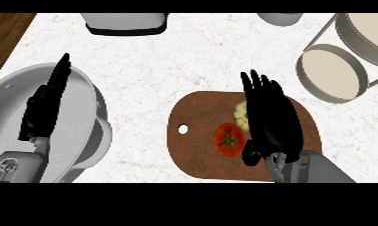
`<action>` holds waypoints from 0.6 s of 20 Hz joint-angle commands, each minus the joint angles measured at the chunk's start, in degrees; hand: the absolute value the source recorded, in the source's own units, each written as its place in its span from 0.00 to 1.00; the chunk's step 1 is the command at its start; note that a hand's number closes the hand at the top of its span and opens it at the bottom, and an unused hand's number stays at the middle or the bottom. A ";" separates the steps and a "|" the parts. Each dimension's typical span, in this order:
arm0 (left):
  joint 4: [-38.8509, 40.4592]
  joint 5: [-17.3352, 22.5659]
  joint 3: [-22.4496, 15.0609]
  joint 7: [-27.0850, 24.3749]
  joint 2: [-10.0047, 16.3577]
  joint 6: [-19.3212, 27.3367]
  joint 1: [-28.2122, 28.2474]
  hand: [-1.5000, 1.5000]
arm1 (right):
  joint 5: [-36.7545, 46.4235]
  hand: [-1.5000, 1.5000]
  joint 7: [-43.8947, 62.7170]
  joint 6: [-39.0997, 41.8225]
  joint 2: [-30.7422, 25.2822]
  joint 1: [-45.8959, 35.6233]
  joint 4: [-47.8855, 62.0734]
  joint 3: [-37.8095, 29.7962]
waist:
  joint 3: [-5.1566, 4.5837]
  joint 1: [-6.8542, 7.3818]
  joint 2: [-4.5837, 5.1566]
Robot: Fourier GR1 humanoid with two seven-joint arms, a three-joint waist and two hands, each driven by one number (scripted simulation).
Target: Pick the squash from the cutting board and place it in the tiered basket
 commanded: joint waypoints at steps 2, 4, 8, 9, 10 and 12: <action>1.74 0.39 1.65 -0.32 0.76 -1.92 -1.24 0.50 | 3.55 0.00 10.51 5.76 5.16 -2.05 2.69 0.01 | -0.25 0.15 0.25; 2.66 0.07 0.96 1.05 -1.24 -1.16 -2.33 0.50 | 4.41 0.00 9.09 5.98 4.53 0.94 0.95 -0.22 | -0.24 -0.33 0.25; -1.12 -0.18 1.11 -0.65 -0.75 -1.72 1.61 0.50 | 6.58 0.00 6.78 5.60 7.33 -0.07 5.50 -3.62 | -0.22 0.37 0.27; -1.50 -2.55 -0.75 -0.03 -2.63 0.77 1.74 0.50 | 8.78 0.00 6.59 3.48 7.37 4.09 5.57 -0.99 | -0.20 0.09 0.24; 1.63 -2.54 0.22 -1.63 -2.91 0.89 1.02 0.50 | 10.59 0.00 8.47 3.74 8.47 6.49 2.79 1.17 | -0.23 -0.36 0.22; 2.43 -1.08 1.31 0.56 -1.82 -1.40 -1.91 0.50 | 9.35 0.00 4.22 4.77 8.02 4.79 6.75 -3.17 | -0.22 -0.19 0.35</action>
